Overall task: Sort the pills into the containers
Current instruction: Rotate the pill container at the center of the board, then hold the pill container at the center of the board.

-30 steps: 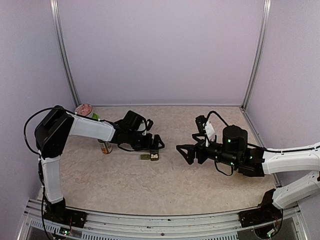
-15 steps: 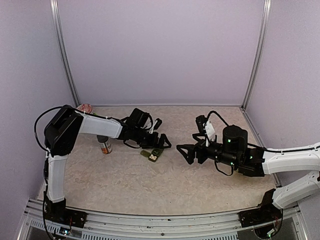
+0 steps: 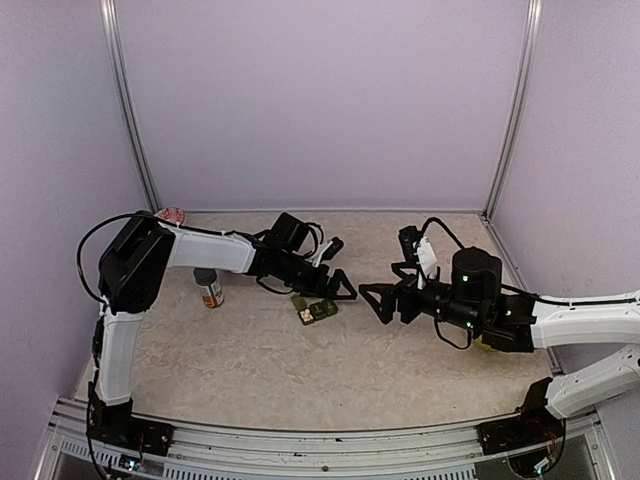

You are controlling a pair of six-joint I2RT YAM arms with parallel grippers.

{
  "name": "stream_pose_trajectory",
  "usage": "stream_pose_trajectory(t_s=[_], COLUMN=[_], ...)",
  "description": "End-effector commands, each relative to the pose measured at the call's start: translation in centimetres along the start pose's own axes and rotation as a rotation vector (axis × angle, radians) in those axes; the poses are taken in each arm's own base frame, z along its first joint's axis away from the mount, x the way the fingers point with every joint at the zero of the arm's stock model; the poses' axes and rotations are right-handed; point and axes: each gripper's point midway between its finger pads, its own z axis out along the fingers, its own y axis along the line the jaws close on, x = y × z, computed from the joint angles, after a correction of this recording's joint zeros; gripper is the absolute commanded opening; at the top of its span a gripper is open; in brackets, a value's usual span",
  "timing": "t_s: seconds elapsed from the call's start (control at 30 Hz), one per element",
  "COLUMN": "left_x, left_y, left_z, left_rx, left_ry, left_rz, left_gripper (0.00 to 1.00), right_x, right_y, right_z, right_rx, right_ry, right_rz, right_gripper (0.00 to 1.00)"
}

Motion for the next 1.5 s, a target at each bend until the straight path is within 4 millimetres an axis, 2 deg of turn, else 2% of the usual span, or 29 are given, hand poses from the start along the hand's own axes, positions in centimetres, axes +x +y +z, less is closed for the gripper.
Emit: stream_pose_trajectory(t_s=[0.0, 0.17, 0.33, 0.53, 0.63, 0.8, 0.97, 1.2, 1.47], left_x=[1.3, 0.5, -2.0, -6.4, -7.4, -6.1, -3.5, -1.1, -0.1], left_y=[-0.7, -1.5, -2.8, -5.4, -5.1, -2.6, -0.2, 2.0, 4.4], left_z=[1.3, 1.2, -0.1, -4.4, -7.2, -11.2, -12.5, -11.2, -9.8], left_rx=[0.042, 0.072, 0.073, 0.072, 0.033, -0.039, -0.070, -0.049, -0.068], left_ry=[0.058, 0.039, -0.032, -0.173, -0.243, -0.322, -0.343, -0.327, -0.319], left_rz=[0.023, 0.044, 0.085, 0.136, 0.107, 0.028, -0.046, -0.108, -0.150], left_gripper=[0.99, 0.99, 0.99, 0.99, 0.99, 0.99, 0.99, 0.99, 0.99], right_x=[-0.9, -0.6, -0.5, -0.2, 0.2, 1.0, 2.1, 4.6, 8.6], right_y=[-0.7, -0.8, -0.8, -0.8, -0.7, -0.6, -0.7, -1.7, -2.4], right_z=[-0.4, -0.4, -0.5, -0.1, 0.4, 1.9, 4.2, 8.4, 12.4], right_rx=[0.026, 0.026, 0.027, 0.015, -0.007, -0.029, -0.040, -0.038, -0.028], right_ry=[-0.021, -0.016, -0.015, -0.008, 0.012, 0.058, 0.120, 0.220, 0.329], right_rz=[-0.001, 0.000, 0.002, 0.013, 0.027, 0.062, 0.078, 0.117, 0.119], right_gripper=[1.00, 1.00, 1.00, 1.00, 1.00, 1.00, 1.00, 1.00, 1.00])
